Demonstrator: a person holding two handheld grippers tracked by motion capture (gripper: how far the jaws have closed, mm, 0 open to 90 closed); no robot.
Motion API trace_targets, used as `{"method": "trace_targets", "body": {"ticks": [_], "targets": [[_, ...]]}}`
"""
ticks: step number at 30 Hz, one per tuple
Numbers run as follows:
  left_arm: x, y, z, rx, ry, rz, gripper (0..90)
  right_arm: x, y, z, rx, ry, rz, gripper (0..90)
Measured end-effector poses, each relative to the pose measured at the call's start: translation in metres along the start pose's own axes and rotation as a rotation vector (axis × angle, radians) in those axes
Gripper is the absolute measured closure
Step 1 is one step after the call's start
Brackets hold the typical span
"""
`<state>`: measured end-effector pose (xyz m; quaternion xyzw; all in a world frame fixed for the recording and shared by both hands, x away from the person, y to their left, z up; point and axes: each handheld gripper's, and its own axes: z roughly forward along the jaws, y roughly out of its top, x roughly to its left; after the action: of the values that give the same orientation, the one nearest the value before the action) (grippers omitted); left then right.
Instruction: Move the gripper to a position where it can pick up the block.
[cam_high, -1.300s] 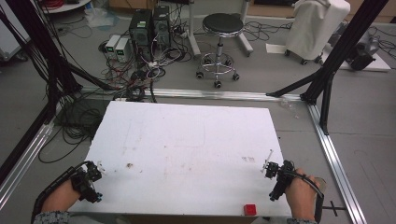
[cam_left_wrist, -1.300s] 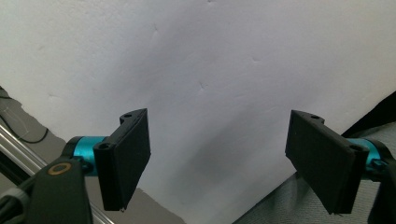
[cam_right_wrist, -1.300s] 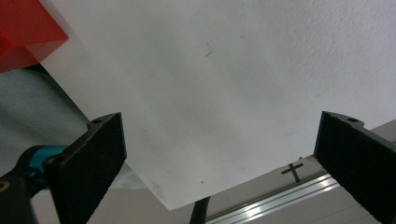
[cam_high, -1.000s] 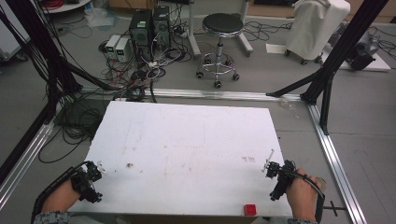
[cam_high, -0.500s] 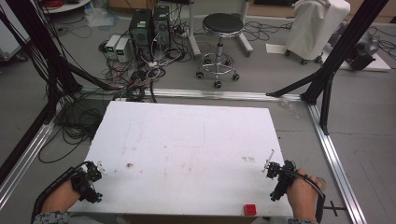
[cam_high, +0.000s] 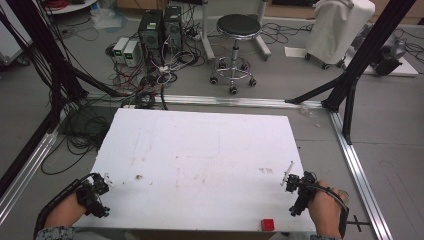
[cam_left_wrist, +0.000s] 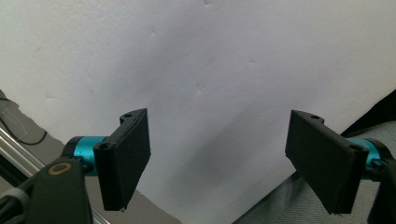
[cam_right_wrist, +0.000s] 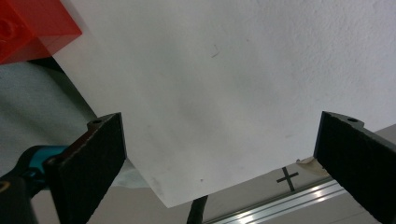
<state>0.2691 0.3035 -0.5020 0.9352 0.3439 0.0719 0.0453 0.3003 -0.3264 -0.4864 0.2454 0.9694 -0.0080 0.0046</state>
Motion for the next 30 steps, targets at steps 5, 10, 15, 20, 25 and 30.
{"method": "trace_targets", "body": {"ticks": [5,10,15,20,25,30], "targets": [[0.001,0.000,0.001,0.000,-0.002,0.003,22.5,0.003,0.003,-0.005,-0.012,-0.019,-0.037,1.6],[0.001,0.000,0.000,-0.001,-0.003,-0.002,22.5,0.006,0.004,-0.008,-0.028,-0.040,-0.081,1.6],[0.001,0.000,0.000,-0.004,-0.001,0.001,22.5,0.009,0.005,-0.009,-0.032,-0.040,-0.122,1.6],[0.001,0.000,0.000,-0.005,-0.002,0.001,22.5,0.017,0.010,-0.011,-0.022,-0.045,-0.183,1.6],[0.001,0.000,0.000,-0.003,-0.004,0.000,22.5,0.022,0.012,-0.008,-0.007,-0.045,-0.240,1.6],[0.001,0.000,0.000,-0.006,-0.007,0.002,22.5,0.029,0.011,-0.009,-0.024,-0.050,-0.275,1.6]]}}
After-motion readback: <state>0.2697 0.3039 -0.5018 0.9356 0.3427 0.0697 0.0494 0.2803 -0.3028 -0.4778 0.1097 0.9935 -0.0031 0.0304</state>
